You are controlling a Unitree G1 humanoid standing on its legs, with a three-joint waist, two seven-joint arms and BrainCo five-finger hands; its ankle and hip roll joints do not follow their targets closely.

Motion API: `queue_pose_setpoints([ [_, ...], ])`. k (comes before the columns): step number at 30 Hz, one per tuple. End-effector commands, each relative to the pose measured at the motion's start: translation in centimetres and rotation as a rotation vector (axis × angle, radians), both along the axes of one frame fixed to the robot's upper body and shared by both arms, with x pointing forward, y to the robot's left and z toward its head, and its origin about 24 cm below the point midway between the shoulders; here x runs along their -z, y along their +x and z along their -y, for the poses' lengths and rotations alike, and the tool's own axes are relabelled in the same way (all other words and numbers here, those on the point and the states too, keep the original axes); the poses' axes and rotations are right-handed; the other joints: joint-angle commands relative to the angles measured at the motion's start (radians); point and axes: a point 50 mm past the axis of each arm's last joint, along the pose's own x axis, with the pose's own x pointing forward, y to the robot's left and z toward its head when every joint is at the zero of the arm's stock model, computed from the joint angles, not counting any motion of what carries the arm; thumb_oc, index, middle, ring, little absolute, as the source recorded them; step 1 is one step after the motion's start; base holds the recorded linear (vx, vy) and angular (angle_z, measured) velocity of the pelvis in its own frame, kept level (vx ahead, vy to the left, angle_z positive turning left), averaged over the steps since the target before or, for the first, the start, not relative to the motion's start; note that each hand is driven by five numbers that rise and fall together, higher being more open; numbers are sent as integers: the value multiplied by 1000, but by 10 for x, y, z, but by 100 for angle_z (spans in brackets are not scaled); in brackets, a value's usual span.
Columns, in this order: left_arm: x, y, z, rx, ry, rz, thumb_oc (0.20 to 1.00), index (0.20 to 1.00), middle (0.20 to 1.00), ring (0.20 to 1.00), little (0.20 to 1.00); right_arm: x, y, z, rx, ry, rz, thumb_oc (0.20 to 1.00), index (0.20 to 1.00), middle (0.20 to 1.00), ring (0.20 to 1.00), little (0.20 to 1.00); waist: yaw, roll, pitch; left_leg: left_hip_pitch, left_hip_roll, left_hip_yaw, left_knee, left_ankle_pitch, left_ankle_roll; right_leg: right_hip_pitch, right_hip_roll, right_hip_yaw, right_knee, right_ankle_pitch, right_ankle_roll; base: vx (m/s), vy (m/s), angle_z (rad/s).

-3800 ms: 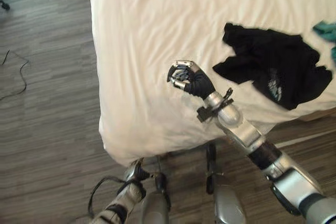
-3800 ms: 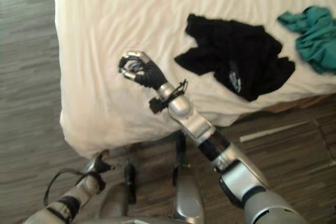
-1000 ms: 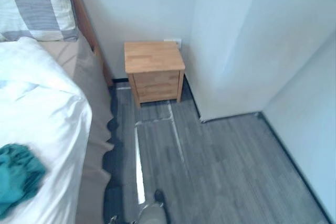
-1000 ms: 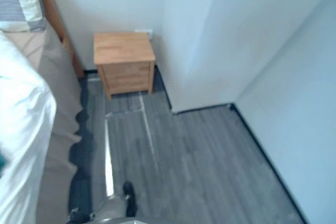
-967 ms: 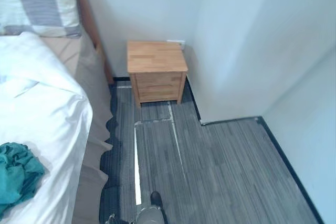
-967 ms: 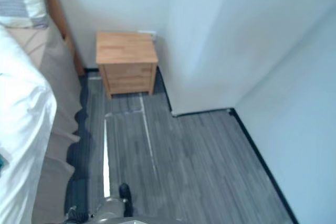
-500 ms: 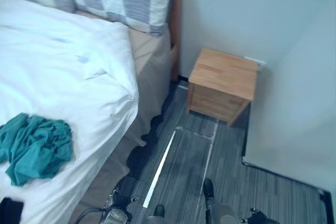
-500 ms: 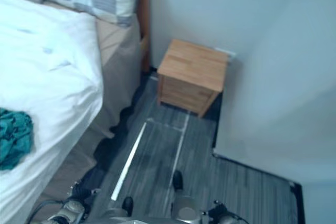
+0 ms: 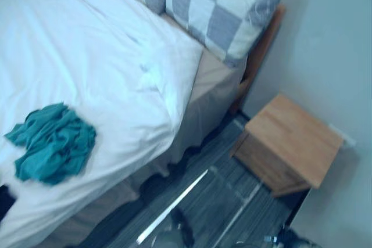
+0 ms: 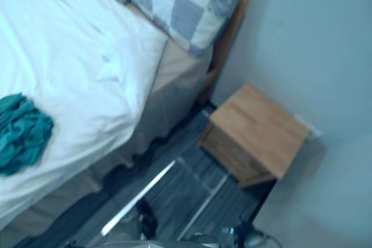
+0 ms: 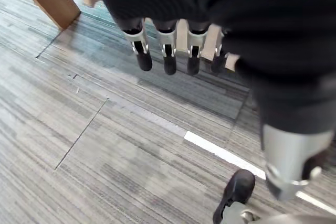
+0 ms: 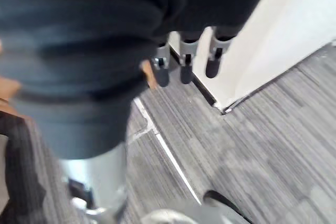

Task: Tidy up the quilt and then pick up the clothes from the bed and put them into the laundry hamper.

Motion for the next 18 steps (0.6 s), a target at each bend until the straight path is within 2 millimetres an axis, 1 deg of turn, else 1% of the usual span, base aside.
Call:
queue_pose_setpoints([
  [1, -10, 28, -15, 16, 49, 80, 1000, 1000, 1000, 1000, 1000, -22, 58, -10, -45, 11, 213, 1000, 1000, 1000, 1000, 1000, 17, 14, 44, 71, 53, -72, -4, -57, -86, -7, -146, 80, -124, 221, 97, 316, -225, 63],
  [2, -13, 37, -17, 12, 56, 119, 1000, 1000, 1000, 1000, 1000, -26, 64, -11, -46, 16, 247, 1000, 1000, 1000, 1000, 1000, 15, 8, 44, 85, 66, -91, -12, -57, -104, -22, -167, 83, -214, 199, 81, 492, -424, 83],
  [3, -18, 47, -22, 26, 74, 159, 1000, 1000, 1000, 1000, 1000, -33, 74, -13, -54, 28, 298, 1000, 1000, 1000, 1000, 1000, 8, -1, 43, 94, 86, -121, -17, -50, -131, -11, -158, 111, -366, 182, 64, 329, -461, 86],
  [4, -20, 52, -23, 35, 82, 177, 1000, 1000, 1000, 1000, 1000, -39, 80, -14, -70, 28, 337, 1000, 1000, 1000, 1000, 1000, 0, -6, 45, 90, 103, -130, -18, -31, -145, -16, -133, 140, -495, 202, 46, 328, -443, 79],
  [5, -21, 54, -25, 44, 91, 188, 1000, 1000, 1000, 1000, 1000, -47, 89, -14, -102, 24, 391, 1000, 1000, 1000, 1000, 1000, -15, -13, 43, 99, 103, -162, -24, -37, -161, -17, -111, 204, -600, 208, 54, 158, -249, 65],
  [6, -21, 54, -25, 44, 91, 188, 1000, 1000, 1000, 1000, 1000, -47, 89, -14, -102, 24, 391, 1000, 1000, 1000, 1000, 1000, -16, -13, 43, 100, 104, -162, -24, -37, -162, -16, -110, 203, -600, 208, 54, 325, -311, 71],
  [7, -25, 57, -31, 76, 115, 201, 1000, 1000, 1000, 1000, 1000, -73, 106, -7, -199, -21, 531, 1000, 1000, 1000, 1000, 1000, -50, -20, 53, 109, 114, -239, -29, -47, -189, -50, -76, 408, -712, 234, 77, 274, -295, 83],
  [8, -27, 55, -35, 86, 132, 198, 1000, 1000, 1000, 1000, 1000, -92, 117, -4, -266, -60, 618, 1000, 1000, 1000, 1000, 1000, -59, -19, 56, 112, 119, -270, -30, -51, -197, -66, -66, 481, -727, 240, 82, 342, -392, 113],
  [9, -28, 52, -40, 100, 153, 188, 1000, 1000, 1000, 1000, 1000, -111, 127, -1, -348, -116, 701, 1000, 1000, 1000, 1000, 1000, -62, -18, 60, 122, 125, -294, -30, -57, -203, -81, -54, 522, -725, 242, 83, 157, -233, 121],
  [10, -29, 52, -40, 125, 163, 191, 1000, 1000, 1000, 1000, 1000, -131, 137, 2, -400, -167, 782, 1000, 1000, 1000, 1000, 1000, -66, -23, 58, 121, 122, -308, -15, -69, -201, -69, -57, 522, -741, 233, 83, 164, -270, 193],
  [11, -30, 50, -43, 111, 167, 198, 1000, 1000, 1000, 1000, 1000, -160, 153, 4, -481, -239, 891, 1000, 1000, 1000, 1000, 1000, -65, -27, 53, 116, 122, -316, 11, -75, -203, -57, -58, 511, -759, 236, 82, 125, -261, 164],
  [12, -29, 48, -42, 102, 170, 203, 1000, 1000, 1000, 1000, 1000, -183, 163, 4, -517, -275, 979, 1000, 1000, 1000, 1000, 1000, -63, -26, 55, 108, 126, -327, 30, -76, -208, -49, -46, 506, -771, 242, 78, 102, -219, 131],
  [13, -29, 48, -42, 102, 170, 203, 1000, 1000, 1000, 1000, 1000, -183, 163, 4, -517, -275, 979, 1000, 1000, 1000, 1000, 1000, -63, -26, 54, 107, 127, -327, 31, -76, -208, -51, -46, 506, -771, 243, 78, 47, -184, 13],
  [14, -27, 45, -38, 89, 161, 209, 1000, 1000, 1000, 1000, 1000, -208, 173, 3, -575, -328, 1075, 1000, 1000, 1000, 1000, 1000, -55, -20, 60, 99, 138, -332, 45, -71, -217, -36, -38, 501, -784, 238, 75, -24, -275, -10],
  [15, -22, 34, -31, 25, 137, 205, 1000, 1000, 1000, 1000, 1000, -258, 188, -3, -661, -406, 1253, 1000, 1000, 1000, 1000, 1000, -38, -3, 62, 71, 163, -349, 37, -39, -237, -31, -16, 461, -796, 231, 60, -32, -324, -8],
  [16, -20, 32, -29, 11, 129, 203, 1000, 1000, 1000, 1000, 1000, -271, 190, -4, -677, -426, 1296, 1000, 1000, 1000, 1000, 1000, -28, 1, 62, 61, 169, -355, 32, -27, -241, -28, -10, 449, -798, 227, 55, -61, -291, 15],
  [17, -17, 27, -23, -9, 119, 191, 1000, 1000, 1000, 1000, 1000, -290, 196, -10, -702, -452, 1367, 1000, 1000, 1000, 1000, 1000, -20, 13, 71, 49, 180, -367, 33, -19, -249, -17, -4, 423, -798, 215, 46, -59, -165, 40],
  [18, -14, 22, -20, -10, 112, 175, 1000, 1000, 1000, 1000, 1000, -301, 198, -14, -724, -462, 1401, 1000, 1000, 1000, 1000, 1000, -14, 16, 74, 30, 189, -356, 43, -7, -254, -15, -6, 399, -801, 214, 40, -87, -157, 65],
])
